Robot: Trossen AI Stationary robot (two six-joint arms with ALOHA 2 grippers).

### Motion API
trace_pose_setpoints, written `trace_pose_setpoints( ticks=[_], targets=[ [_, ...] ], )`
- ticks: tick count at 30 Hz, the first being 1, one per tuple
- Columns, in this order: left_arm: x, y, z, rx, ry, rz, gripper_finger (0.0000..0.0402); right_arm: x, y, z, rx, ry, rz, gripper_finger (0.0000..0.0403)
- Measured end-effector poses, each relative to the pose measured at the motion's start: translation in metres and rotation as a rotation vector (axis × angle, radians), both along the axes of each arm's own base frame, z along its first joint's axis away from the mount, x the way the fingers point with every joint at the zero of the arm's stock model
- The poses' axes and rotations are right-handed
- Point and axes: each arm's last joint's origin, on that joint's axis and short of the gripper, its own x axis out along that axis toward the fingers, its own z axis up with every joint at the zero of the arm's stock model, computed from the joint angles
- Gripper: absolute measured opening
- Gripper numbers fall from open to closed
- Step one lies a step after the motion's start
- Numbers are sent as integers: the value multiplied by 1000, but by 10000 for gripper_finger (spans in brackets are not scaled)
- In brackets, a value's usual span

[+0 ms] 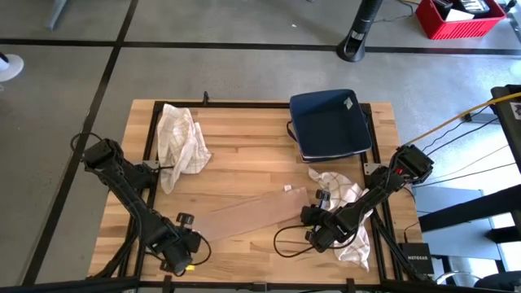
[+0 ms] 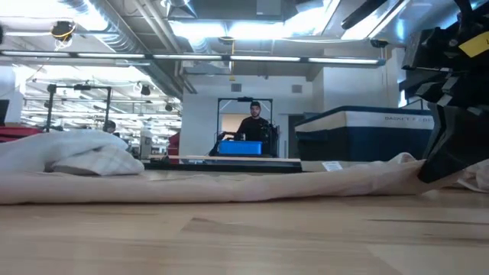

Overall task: Fold towel
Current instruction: Fold the pink towel

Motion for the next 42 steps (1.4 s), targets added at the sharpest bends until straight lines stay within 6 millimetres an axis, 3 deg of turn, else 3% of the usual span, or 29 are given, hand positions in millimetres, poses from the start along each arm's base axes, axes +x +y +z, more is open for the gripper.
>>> trace_pose_setpoints(
  ticks=[7, 11, 16, 20, 23, 28, 30, 34, 42],
  targets=[
    [-28, -13, -6, 74, -113, 203, 126, 0, 1, -1, 39, 14, -16, 10],
    [-42, -17, -14, 84, -167, 291, 119, -2, 5, 3, 163, 142, 7, 55],
    [-50, -12, -25, 115, -174, 334, 116, 2, 18, 31, 387, 408, 33, 135],
    [-52, -3, -34, 171, -206, 332, 116, 18, 23, 62, 549, 491, 32, 175],
    [-50, 3, -40, 206, -258, 345, 115, 41, 22, 85, 547, 323, 54, 190],
    [-44, 7, -55, 142, -324, 348, 115, 92, 19, 106, 265, -260, 218, 197],
    [-42, 7, -61, 103, -341, 350, 115, 111, 19, 102, 156, -406, 282, 197],
    [-38, 9, -67, 54, -364, 355, 115, 145, 18, 73, 78, -496, 420, 198],
    [-30, 17, -71, 62, -369, 378, 115, 182, 17, 7, 80, -433, 483, 198]
  ],
)
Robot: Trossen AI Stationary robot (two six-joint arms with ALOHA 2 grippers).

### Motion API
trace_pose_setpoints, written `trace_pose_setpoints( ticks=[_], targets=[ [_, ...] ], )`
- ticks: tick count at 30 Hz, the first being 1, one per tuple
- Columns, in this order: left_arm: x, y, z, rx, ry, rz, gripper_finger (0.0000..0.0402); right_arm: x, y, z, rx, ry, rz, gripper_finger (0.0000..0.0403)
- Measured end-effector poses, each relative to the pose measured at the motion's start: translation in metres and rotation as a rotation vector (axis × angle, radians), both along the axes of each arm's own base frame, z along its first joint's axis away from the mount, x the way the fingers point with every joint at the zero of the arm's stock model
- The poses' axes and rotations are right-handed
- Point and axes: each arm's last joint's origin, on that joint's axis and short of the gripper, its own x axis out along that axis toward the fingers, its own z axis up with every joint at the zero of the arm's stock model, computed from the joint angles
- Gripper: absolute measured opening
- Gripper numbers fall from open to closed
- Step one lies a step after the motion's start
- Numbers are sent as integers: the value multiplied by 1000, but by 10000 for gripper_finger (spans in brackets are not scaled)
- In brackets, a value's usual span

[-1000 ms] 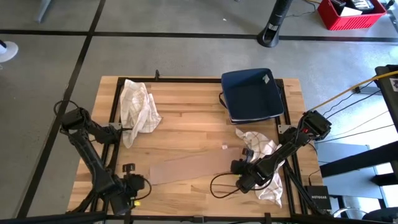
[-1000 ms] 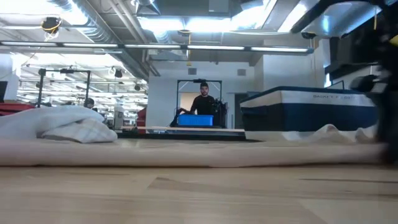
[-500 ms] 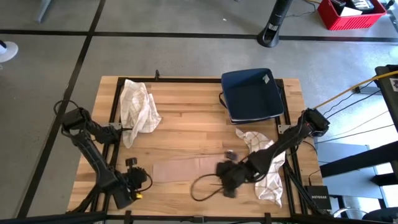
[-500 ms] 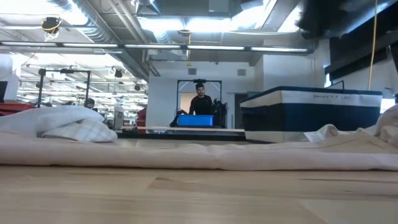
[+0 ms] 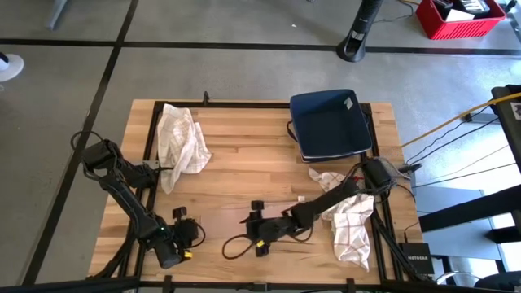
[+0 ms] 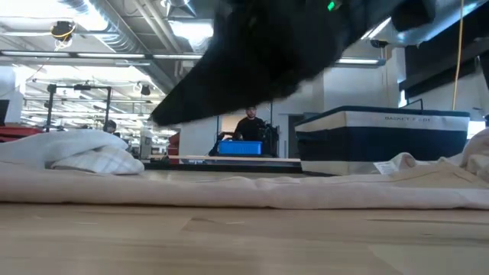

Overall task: Fold towel
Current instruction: Fold the pink towel

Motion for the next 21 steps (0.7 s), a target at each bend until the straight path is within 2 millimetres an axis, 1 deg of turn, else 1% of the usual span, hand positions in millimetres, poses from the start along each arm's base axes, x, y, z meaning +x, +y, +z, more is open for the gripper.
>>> trace_pose_setpoints(
  ticks=[5, 7, 12, 15, 18, 21],
  targets=[
    [10, 6, 0, 22, -44, 23, 115, 13, 7, -25, -67, 50, 28, 198],
    [15, 7, 1, 19, -50, 30, 115, 15, 7, -31, -97, 69, 7, 198],
    [26, 12, 4, 18, -63, 34, 115, 18, -3, -34, -202, 89, -139, 198],
    [34, 14, 8, 32, -66, 23, 115, 18, -9, -35, -229, 85, -223, 194],
    [44, 17, 13, 40, -73, 21, 115, 19, -12, -36, -222, 92, -229, 168],
    [52, 20, 17, 60, -79, 0, 115, 20, -15, -37, -176, 125, -171, 125]
  ],
)
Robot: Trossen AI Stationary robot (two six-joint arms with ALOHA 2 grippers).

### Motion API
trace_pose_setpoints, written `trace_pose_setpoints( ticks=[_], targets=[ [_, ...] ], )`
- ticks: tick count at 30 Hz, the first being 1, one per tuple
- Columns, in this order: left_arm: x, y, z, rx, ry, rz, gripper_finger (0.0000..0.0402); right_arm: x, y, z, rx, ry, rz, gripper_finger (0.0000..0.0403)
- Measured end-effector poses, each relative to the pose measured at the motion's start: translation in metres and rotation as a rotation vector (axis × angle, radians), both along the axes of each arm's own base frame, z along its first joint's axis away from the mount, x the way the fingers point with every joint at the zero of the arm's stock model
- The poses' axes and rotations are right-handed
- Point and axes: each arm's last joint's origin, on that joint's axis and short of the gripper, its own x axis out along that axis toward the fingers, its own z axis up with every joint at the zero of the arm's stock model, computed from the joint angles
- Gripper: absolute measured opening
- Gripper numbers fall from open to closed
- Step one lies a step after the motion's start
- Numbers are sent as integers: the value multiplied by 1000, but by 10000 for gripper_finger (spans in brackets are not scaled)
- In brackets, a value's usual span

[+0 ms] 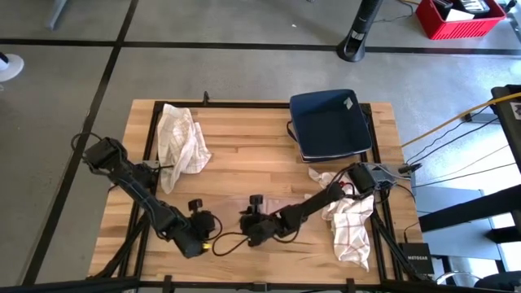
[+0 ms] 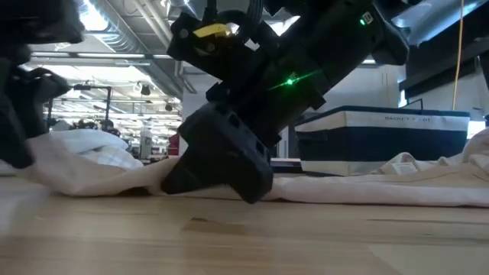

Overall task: Fold towel
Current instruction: Fold the pink towel

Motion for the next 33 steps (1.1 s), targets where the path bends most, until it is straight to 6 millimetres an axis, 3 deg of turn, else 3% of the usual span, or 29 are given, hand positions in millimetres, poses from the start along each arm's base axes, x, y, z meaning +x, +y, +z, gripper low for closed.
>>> trace_pose_setpoints(
  ticks=[6, 10, 16, 19, 23, 27, 33],
  targets=[
    [5, 0, 8, -23, 29, -7, 115, 1, -4, -1, 58, 32, 6, 15],
    [-1, -7, 27, -59, 45, -4, 115, 5, -12, -1, 175, 8, -87, 18],
    [-27, -25, 41, -150, 28, 3, 115, 13, -32, 1, 390, -10, -213, 10],
    [-40, -34, 34, -182, 25, 18, 115, 15, -39, 5, 453, -9, -236, 6],
    [-52, -32, 11, -165, 50, 98, 115, 16, -46, 19, 475, -26, -239, 6],
    [-50, -26, -7, -142, 7, 151, 115, 18, -52, 40, 500, -94, -239, 4],
    [-36, -9, -20, -142, -114, 298, 115, 18, -52, 42, 505, -101, -237, 3]
  ],
)
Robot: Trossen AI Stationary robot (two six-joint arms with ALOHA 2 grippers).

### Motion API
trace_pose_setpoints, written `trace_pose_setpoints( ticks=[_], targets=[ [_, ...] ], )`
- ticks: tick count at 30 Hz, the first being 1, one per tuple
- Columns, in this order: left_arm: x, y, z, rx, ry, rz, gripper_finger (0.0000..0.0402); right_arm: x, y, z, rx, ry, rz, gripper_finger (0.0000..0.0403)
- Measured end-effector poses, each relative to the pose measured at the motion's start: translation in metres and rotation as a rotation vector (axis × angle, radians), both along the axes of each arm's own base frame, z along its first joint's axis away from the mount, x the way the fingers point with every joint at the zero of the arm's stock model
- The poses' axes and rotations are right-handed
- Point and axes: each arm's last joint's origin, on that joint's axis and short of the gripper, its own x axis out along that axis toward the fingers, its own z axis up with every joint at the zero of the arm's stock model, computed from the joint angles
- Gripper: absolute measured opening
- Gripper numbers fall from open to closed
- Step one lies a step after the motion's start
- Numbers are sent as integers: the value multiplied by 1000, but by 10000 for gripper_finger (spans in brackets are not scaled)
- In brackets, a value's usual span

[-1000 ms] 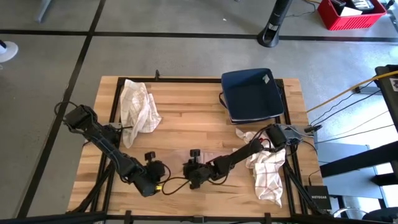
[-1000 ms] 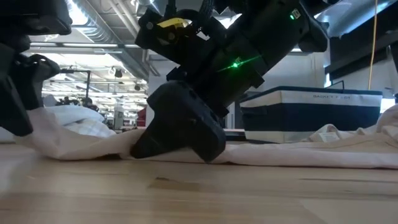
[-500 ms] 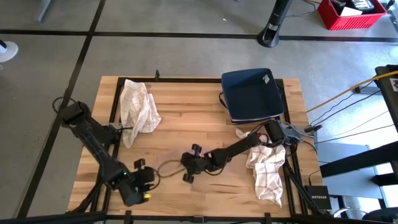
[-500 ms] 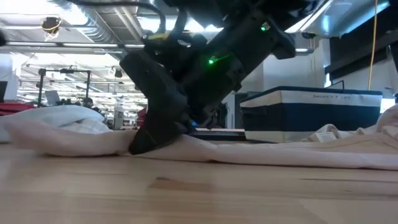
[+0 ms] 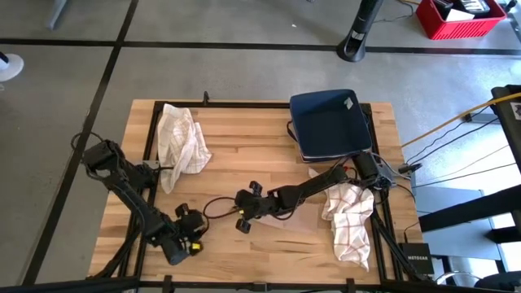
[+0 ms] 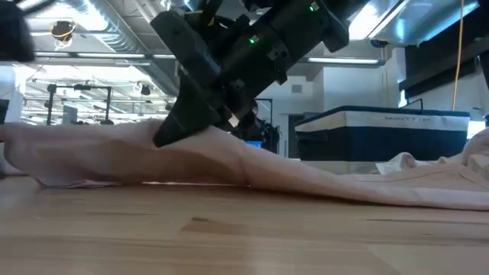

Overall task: Fold towel
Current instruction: Fold the pink towel

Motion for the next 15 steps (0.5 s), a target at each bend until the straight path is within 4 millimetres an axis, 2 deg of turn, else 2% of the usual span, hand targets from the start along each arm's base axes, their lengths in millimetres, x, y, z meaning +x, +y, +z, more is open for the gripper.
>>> trace_pose_setpoints(
  ticks=[4, 8, 15],
  targets=[
    [7, 10, 0, -1, -76, 128, 115, 0, 0, 0, 6, 1, 7, 3],
    [14, 18, 1, 35, -114, 183, 115, 1, 2, 5, 14, -28, 27, 3],
    [14, 37, -1, 173, -17, 205, 115, 1, 3, 8, 26, -27, 70, 3]
  ],
)
